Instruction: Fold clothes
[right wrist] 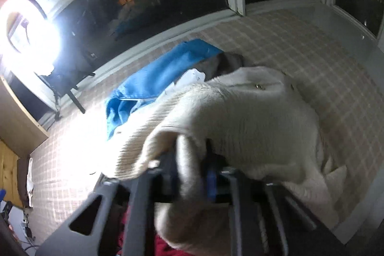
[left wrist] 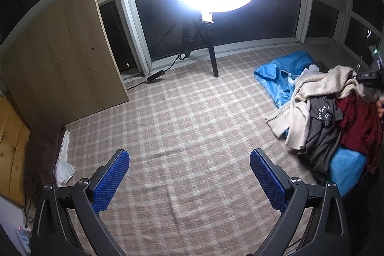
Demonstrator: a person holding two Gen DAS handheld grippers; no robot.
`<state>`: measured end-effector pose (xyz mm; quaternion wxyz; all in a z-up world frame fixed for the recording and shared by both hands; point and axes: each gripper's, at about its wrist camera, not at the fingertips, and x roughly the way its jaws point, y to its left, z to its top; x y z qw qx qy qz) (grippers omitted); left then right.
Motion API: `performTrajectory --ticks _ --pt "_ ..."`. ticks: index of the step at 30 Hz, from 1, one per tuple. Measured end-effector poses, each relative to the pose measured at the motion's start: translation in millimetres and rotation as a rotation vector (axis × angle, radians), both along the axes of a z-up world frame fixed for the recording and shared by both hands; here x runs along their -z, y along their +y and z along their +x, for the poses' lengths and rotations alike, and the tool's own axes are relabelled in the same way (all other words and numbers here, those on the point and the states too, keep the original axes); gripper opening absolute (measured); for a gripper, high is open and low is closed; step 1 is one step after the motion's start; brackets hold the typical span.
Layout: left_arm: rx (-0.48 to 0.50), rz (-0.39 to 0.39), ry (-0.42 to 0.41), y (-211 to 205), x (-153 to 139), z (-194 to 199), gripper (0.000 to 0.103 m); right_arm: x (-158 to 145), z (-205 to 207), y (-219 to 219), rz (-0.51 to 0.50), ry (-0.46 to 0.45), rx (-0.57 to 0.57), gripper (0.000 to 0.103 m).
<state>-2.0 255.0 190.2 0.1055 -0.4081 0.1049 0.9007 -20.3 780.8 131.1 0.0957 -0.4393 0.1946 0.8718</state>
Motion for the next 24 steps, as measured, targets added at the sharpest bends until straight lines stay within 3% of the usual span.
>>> performTrajectory --ticks 7,10,13,16,19,24 --pt "0.007 0.065 -0.032 -25.0 4.2 -8.1 0.101 -40.3 3.7 -22.6 -0.041 0.081 -0.019 0.007" --pt "0.074 0.151 -0.064 -14.2 3.7 -20.2 0.101 -52.2 13.7 -42.4 -0.057 0.109 -0.037 0.006" --pt "0.219 0.211 -0.084 32.1 1.6 -32.9 0.101 -60.8 38.4 -66.5 -0.128 0.143 -0.087 0.005" --pt "0.336 0.212 -0.09 86.6 -1.1 -35.9 0.101 -65.1 74.4 -105.4 -0.168 0.163 -0.18 0.005" --pt "0.456 0.236 -0.142 133.8 5.2 -32.1 0.101 -55.1 106.5 -108.3 -0.198 0.16 -0.158 0.005" --pt "0.669 0.129 -0.112 214.6 22.5 -0.9 0.101 -38.3 160.0 -113.0 -0.249 0.155 -0.122 0.005"
